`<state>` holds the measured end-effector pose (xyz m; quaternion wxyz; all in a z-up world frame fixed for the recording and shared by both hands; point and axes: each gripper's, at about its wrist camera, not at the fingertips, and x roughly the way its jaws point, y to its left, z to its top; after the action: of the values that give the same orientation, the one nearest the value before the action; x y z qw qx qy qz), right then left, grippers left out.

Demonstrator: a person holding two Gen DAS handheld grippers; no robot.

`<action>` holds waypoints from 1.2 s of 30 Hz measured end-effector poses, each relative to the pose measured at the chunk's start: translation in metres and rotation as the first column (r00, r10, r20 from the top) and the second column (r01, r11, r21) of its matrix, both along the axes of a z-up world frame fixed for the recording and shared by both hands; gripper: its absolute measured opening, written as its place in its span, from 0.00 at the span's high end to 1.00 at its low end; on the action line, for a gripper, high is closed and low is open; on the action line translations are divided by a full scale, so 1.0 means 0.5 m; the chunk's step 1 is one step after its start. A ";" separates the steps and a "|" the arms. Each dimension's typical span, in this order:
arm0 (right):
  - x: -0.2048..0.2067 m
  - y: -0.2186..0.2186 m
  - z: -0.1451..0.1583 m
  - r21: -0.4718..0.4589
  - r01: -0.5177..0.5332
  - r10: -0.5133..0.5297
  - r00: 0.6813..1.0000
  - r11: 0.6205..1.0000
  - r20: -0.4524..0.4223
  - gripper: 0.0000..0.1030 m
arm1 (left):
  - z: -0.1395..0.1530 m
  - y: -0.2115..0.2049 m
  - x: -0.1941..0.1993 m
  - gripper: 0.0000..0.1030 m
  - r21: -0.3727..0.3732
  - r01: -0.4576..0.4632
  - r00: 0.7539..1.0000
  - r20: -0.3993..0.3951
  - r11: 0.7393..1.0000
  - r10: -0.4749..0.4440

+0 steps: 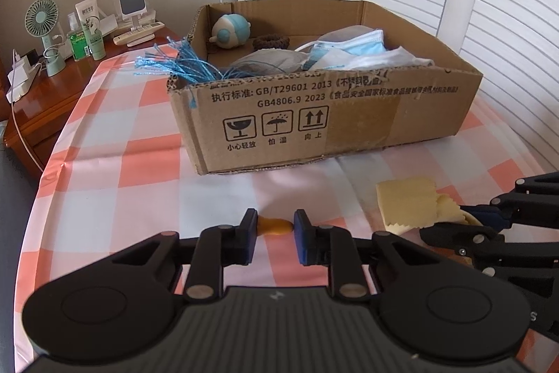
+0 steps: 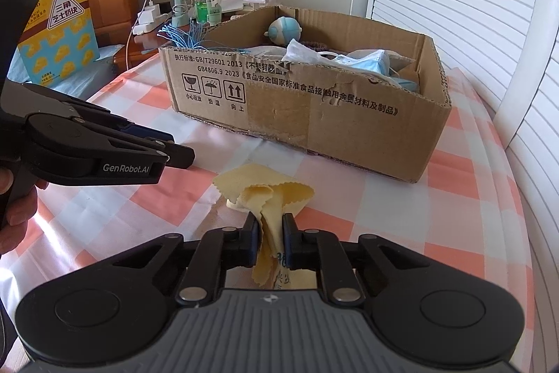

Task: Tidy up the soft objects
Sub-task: 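Carry the orange toy into the box and open the left tool while the right tool carries the cloth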

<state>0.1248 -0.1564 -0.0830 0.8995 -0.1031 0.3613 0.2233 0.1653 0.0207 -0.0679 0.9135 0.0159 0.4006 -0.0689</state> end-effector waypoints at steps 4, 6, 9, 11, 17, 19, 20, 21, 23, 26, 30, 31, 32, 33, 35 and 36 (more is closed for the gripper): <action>-0.005 -0.004 0.010 0.006 -0.002 0.002 1.000 1.000 0.007 0.86 | 0.006 0.005 -0.005 0.80 -0.010 0.013 1.000 -0.005 1.000 -0.013; -0.006 -0.005 0.016 0.008 -0.006 0.005 1.000 1.000 0.009 0.86 | 0.011 0.005 -0.008 0.80 -0.005 0.021 1.000 0.000 1.000 -0.021; -0.010 -0.007 0.022 0.007 -0.006 0.006 1.000 1.000 0.013 0.86 | 0.019 0.008 -0.013 0.80 -0.008 0.029 1.000 0.006 1.000 -0.028; -0.013 -0.007 0.028 0.001 -0.002 0.002 1.000 1.000 0.021 0.86 | 0.026 0.010 -0.016 0.80 -0.016 0.037 0.999 0.008 0.999 -0.037; -0.024 -0.019 0.069 -0.009 -0.016 0.016 0.998 1.000 0.064 0.86 | 0.073 0.008 -0.023 0.80 -0.016 0.104 0.994 0.025 0.994 -0.104; -0.022 -0.027 0.091 -0.007 -0.026 0.026 0.996 1.000 0.083 0.86 | 0.098 0.005 -0.022 0.80 -0.011 0.131 0.990 0.046 0.991 -0.130; -0.021 -0.030 0.101 -0.007 -0.030 0.030 0.995 1.000 0.092 0.86 | 0.115 0.003 -0.019 0.80 -0.011 0.146 0.988 0.060 0.989 -0.145; -0.017 -0.033 0.114 -0.008 -0.034 0.035 0.994 0.999 0.106 0.86 | 0.129 0.003 -0.015 0.80 -0.014 0.158 0.985 0.072 0.987 -0.156; -0.011 -0.039 0.136 -0.008 -0.037 0.038 0.990 0.999 0.134 0.86 | 0.158 -0.002 0.001 0.80 -0.017 0.180 0.979 0.099 0.984 -0.178; 0.004 -0.050 0.166 0.005 -0.037 0.036 0.986 0.999 0.164 0.86 | 0.190 -0.014 0.042 0.80 -0.006 0.202 0.971 0.135 0.979 -0.199; 0.026 -0.058 0.189 0.007 -0.024 0.023 0.981 1.000 0.195 0.86 | 0.208 -0.030 0.126 0.80 0.013 0.194 0.969 0.151 0.981 -0.193; 0.032 -0.060 0.192 0.007 -0.023 0.021 0.980 1.000 0.197 0.86 | 0.208 -0.033 0.151 0.80 0.019 0.188 0.971 0.149 0.982 -0.188; 0.038 -0.062 0.194 0.009 -0.021 0.019 0.980 1.000 0.197 0.86 | 0.207 -0.036 0.174 0.80 0.027 0.180 0.973 0.146 0.983 -0.182; 0.044 -0.063 0.195 0.012 -0.020 0.017 0.981 1.000 0.194 0.86 | 0.204 -0.039 0.196 0.80 0.039 0.169 0.974 0.144 0.985 -0.173; 0.056 -0.064 0.192 0.010 -0.016 0.014 0.982 1.000 0.186 0.86 | 0.194 -0.039 0.237 0.75 0.054 0.133 0.980 0.141 0.990 -0.139; 0.062 -0.065 0.190 0.008 -0.014 0.012 0.983 1.000 0.182 0.86 | 0.188 -0.037 0.254 0.62 0.053 0.118 0.983 0.137 0.992 -0.124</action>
<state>0.1559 -0.1888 0.0117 0.9277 -0.1212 0.2758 0.2205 0.2923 0.0024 0.0259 0.9330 0.0654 0.3351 -0.1139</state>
